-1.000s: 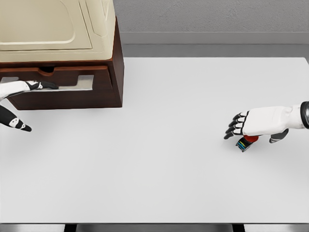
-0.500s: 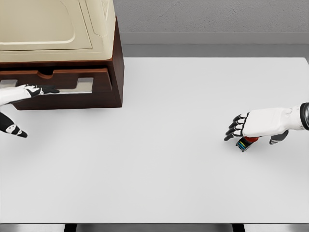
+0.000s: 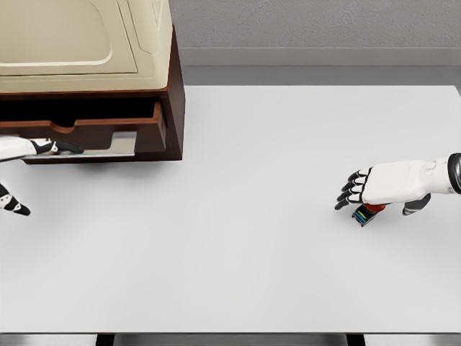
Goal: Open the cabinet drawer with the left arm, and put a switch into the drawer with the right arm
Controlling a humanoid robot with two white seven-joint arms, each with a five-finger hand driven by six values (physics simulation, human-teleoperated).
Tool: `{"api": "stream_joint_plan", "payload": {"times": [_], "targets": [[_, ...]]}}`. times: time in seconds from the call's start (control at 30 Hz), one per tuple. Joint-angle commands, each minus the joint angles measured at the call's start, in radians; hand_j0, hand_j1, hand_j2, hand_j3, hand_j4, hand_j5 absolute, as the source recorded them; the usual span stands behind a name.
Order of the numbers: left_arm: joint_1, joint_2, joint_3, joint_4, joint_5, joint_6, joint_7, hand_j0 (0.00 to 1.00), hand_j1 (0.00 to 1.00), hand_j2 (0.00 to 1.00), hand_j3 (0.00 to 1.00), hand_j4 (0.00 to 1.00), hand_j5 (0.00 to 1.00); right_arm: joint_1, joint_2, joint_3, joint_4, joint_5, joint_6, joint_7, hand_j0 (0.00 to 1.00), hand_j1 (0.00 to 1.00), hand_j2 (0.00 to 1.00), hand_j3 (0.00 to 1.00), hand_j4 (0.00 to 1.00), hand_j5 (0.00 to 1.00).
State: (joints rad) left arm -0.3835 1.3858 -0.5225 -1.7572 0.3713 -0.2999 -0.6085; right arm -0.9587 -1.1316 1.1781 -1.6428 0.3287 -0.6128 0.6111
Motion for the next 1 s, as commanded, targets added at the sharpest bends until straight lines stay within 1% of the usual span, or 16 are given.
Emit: {"api": "stream_joint_plan", "payload": {"times": [0.0,0.13,0.23,0.3,0.43,0.5,0.53,0.63,0.77,0.8,0.9,0.93,0.97], "targets": [[0.000,0.018,-0.021,-0.005,0.052,-0.036,-0.002,1.00,1.00,1.00,1.00,1.00,1.00,0.000,-0.002,-0.001,0.000,-0.004,0.002,0.000,1.00,1.00,1.00,1.00,1.00,1.00],[0.000,0.027,-0.031,-0.005,0.058,-0.056,-0.002,1.00,1.00,1.00,1.00,1.00,1.00,0.000,0.000,-0.001,0.000,-0.004,0.002,0.000,1.00,1.00,1.00,1.00,1.00,1.00],[0.002,0.052,-0.033,-0.005,0.080,-0.090,-0.002,1.00,1.00,1.00,1.00,1.00,1.00,0.000,0.000,-0.001,0.000,-0.004,0.002,0.000,1.00,1.00,1.00,1.00,1.00,1.00],[0.000,0.061,-0.067,-0.005,0.083,-0.117,-0.002,1.00,1.00,1.00,1.00,1.00,1.00,0.000,0.000,-0.001,0.000,-0.004,0.002,0.000,1.00,1.00,1.00,1.00,1.00,1.00],[0.000,0.076,-0.079,-0.005,0.089,-0.133,-0.002,1.00,1.00,1.00,1.00,1.00,1.00,0.000,0.000,-0.001,0.000,-0.004,0.002,0.000,1.00,1.00,1.00,1.00,1.00,1.00],[0.000,0.078,-0.085,-0.005,0.094,-0.143,-0.002,1.00,1.00,1.00,1.00,1.00,1.00,0.002,0.000,-0.001,0.000,-0.004,0.002,0.000,0.98,0.98,0.98,0.98,0.98,0.98],[0.000,0.079,-0.094,-0.005,0.095,-0.149,-0.002,1.00,1.00,1.00,1.00,1.00,1.00,0.000,-0.002,-0.001,0.000,-0.004,0.002,0.000,0.93,0.93,0.93,0.93,0.93,0.93],[0.000,0.102,-0.109,-0.005,0.115,-0.192,-0.002,1.00,1.00,1.00,1.00,1.00,1.00,0.000,-0.002,-0.003,0.000,-0.004,0.002,0.000,0.92,0.92,0.92,0.92,0.92,0.92],[-0.001,0.130,-0.137,-0.005,0.120,-0.232,-0.002,1.00,1.00,1.00,1.00,1.00,1.00,0.000,-0.002,-0.003,0.000,-0.002,0.002,0.000,0.91,0.91,0.91,0.91,0.91,0.91],[0.000,0.137,-0.143,-0.005,0.123,-0.245,-0.002,1.00,1.00,1.00,1.00,1.00,1.00,0.000,-0.002,-0.003,0.000,-0.002,0.002,0.000,0.88,0.88,0.88,0.88,0.88,0.88],[-0.002,0.150,-0.163,-0.005,0.127,-0.275,-0.002,1.00,1.00,1.00,1.00,1.00,1.00,0.002,-0.002,-0.005,0.001,-0.002,0.002,0.000,0.87,0.87,0.87,0.87,0.87,0.87],[-0.002,0.156,-0.166,-0.005,0.127,-0.284,-0.002,1.00,1.00,1.00,1.00,1.00,1.00,0.002,-0.002,-0.005,0.001,-0.002,0.002,0.000,0.84,0.84,0.84,0.84,0.84,0.84],[-0.002,0.162,-0.172,-0.005,0.130,-0.295,-0.002,1.00,1.00,1.00,1.00,1.00,1.00,0.002,-0.002,-0.005,0.001,-0.002,0.002,0.000,0.84,0.84,0.84,0.84,0.84,0.84]]}}
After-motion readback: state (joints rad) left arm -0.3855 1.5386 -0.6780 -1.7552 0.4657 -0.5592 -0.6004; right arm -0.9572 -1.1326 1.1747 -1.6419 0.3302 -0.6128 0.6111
